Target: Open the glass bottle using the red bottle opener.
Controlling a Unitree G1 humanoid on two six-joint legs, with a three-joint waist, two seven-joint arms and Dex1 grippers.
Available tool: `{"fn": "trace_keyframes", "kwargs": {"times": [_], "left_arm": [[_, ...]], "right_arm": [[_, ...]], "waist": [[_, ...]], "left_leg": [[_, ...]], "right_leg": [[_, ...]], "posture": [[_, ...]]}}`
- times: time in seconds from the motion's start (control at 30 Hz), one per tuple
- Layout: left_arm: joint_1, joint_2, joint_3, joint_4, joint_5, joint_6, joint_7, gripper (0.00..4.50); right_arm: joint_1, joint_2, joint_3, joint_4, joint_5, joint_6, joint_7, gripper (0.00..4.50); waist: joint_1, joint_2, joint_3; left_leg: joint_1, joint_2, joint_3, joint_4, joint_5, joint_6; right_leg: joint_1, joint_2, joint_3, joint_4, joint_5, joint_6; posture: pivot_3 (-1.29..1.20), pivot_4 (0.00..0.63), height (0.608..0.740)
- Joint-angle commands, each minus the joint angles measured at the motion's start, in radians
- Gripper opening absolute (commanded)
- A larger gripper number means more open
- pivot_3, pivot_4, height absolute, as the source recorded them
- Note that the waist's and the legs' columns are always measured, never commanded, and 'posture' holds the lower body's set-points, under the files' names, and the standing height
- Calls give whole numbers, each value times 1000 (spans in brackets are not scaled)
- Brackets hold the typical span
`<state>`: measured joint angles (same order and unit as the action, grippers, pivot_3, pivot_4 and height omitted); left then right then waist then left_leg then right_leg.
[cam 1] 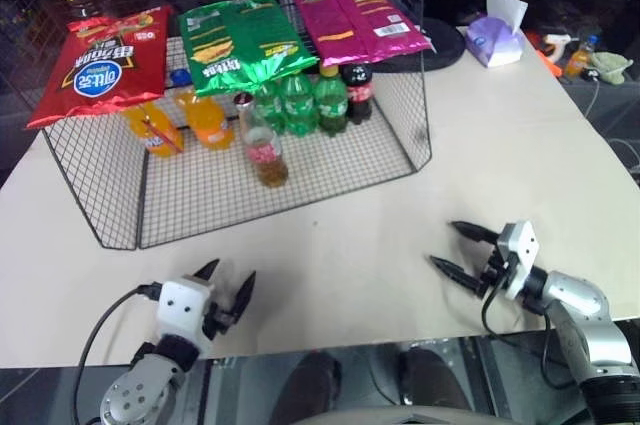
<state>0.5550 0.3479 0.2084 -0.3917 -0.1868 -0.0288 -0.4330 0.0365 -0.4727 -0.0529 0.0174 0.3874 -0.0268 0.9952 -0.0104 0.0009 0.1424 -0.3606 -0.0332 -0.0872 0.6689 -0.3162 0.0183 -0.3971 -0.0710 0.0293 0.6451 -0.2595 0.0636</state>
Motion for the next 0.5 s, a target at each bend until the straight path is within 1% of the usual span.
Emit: {"fn": "trace_keyframes", "kwargs": {"times": [0.03, 0.23, 0.5], "left_arm": [[0, 4, -8, -24, -17, 1, -17, 3466], [-12, -21, -39, -9, -26, 0, -23, 3466], [-46, -20, -34, 11, -28, 4, -32, 3466]], "right_arm": [[-1, -11, -14, -11, -3, -24, 0, 4464], [0, -30, -26, 21, -7, -50, 7, 4464], [-21, -44, -27, 42, -3, -54, 8, 4464]], "waist": [[0, 0, 0], [1, -1, 0], [0, -1, 0]], "left_leg": [[0, 0, 0, 0, 0, 0], [0, 0, 0, 0, 0, 0], [0, 0, 0, 0, 0, -1]], "right_leg": [[0, 0, 0, 0, 0, 0], [0, 0, 0, 0, 0, 0], [0, 0, -1, 0, 0, 0]], "posture": [[0, 150, 740], [0, 150, 740], [0, 150, 740]]}}
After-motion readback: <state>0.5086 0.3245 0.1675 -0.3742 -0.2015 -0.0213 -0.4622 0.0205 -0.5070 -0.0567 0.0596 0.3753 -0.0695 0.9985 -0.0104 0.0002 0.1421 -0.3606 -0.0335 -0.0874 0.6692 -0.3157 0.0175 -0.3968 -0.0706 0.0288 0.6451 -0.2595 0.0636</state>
